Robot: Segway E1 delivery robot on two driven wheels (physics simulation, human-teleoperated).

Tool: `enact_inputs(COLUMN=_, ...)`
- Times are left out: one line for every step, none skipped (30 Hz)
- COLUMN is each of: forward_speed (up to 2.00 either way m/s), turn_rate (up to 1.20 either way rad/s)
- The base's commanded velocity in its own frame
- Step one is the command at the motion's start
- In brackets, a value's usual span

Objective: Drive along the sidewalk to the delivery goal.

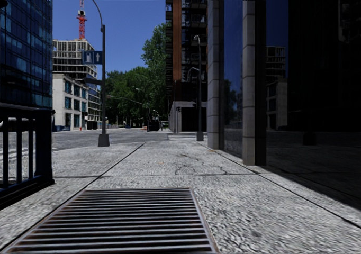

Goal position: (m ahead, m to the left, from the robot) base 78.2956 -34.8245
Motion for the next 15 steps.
enact_inputs(forward_speed=2.00, turn_rate=0.00)
enact_inputs(forward_speed=2.00, turn_rate=0.00)
enact_inputs(forward_speed=2.00, turn_rate=0.00)
enact_inputs(forward_speed=2.00, turn_rate=0.00)
enact_inputs(forward_speed=2.00, turn_rate=0.00)
enact_inputs(forward_speed=2.00, turn_rate=0.00)
enact_inputs(forward_speed=2.00, turn_rate=0.00)
enact_inputs(forward_speed=2.00, turn_rate=0.00)
enact_inputs(forward_speed=2.00, turn_rate=0.00)
enact_inputs(forward_speed=2.00, turn_rate=0.00)
enact_inputs(forward_speed=2.00, turn_rate=0.00)
enact_inputs(forward_speed=2.00, turn_rate=0.00)
enact_inputs(forward_speed=2.00, turn_rate=0.00)
enact_inputs(forward_speed=2.00, turn_rate=0.00)
enact_inputs(forward_speed=2.00, turn_rate=0.00)
